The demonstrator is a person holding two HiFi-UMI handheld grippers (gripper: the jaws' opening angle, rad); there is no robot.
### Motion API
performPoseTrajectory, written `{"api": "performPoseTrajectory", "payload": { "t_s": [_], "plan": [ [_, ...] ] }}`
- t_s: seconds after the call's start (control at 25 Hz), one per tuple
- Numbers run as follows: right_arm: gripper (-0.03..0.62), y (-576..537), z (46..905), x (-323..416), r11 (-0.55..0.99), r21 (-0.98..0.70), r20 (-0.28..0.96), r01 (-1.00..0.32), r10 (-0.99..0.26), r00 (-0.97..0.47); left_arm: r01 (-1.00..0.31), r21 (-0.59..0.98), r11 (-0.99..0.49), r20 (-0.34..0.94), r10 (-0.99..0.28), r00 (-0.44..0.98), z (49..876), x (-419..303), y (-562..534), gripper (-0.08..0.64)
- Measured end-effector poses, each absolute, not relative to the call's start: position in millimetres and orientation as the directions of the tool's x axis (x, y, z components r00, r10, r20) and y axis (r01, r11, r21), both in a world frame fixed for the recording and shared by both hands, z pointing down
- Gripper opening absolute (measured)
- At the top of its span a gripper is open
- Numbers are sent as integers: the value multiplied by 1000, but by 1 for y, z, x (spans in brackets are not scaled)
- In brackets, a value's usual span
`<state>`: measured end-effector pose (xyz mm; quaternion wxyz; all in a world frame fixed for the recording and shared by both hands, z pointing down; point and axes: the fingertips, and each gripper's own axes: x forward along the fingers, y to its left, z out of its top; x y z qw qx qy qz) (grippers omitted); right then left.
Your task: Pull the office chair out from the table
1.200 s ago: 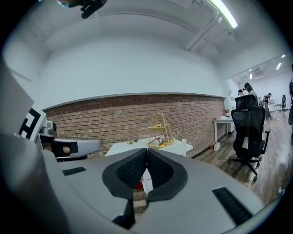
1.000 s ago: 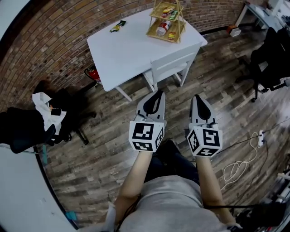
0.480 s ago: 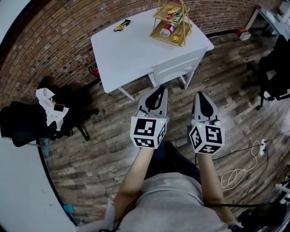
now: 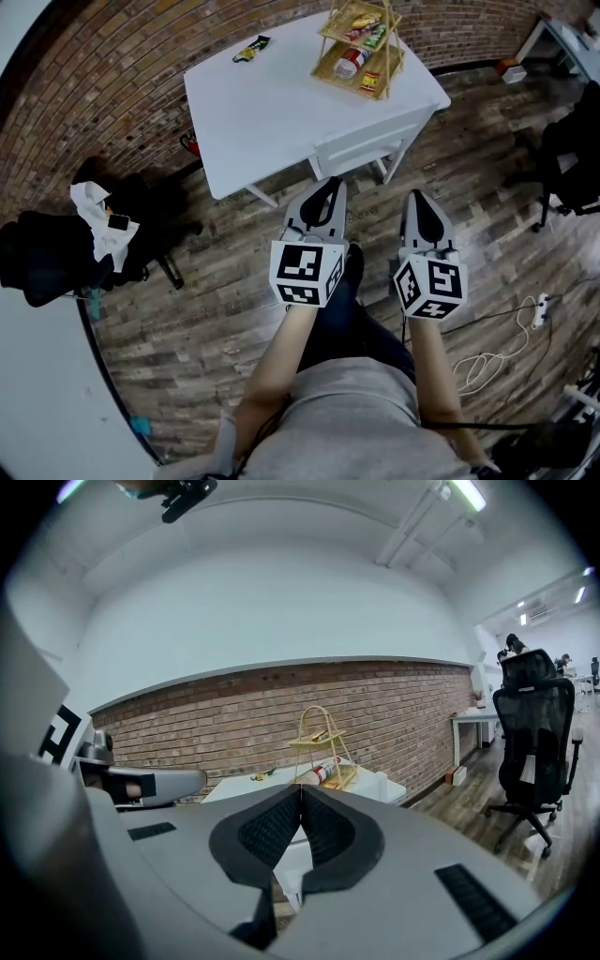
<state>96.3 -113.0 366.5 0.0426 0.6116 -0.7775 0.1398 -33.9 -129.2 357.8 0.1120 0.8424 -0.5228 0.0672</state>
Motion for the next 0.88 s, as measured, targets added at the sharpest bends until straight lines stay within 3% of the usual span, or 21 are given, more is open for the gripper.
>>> {"api": "performPoseTrajectory", "payload": {
  "t_s": [0.88],
  "plan": [
    [15, -285, 392, 91, 212, -114, 314, -971, -919, -238, -873, 128, -471, 327, -811, 486, 393, -28, -296, 32]
  ]
}}
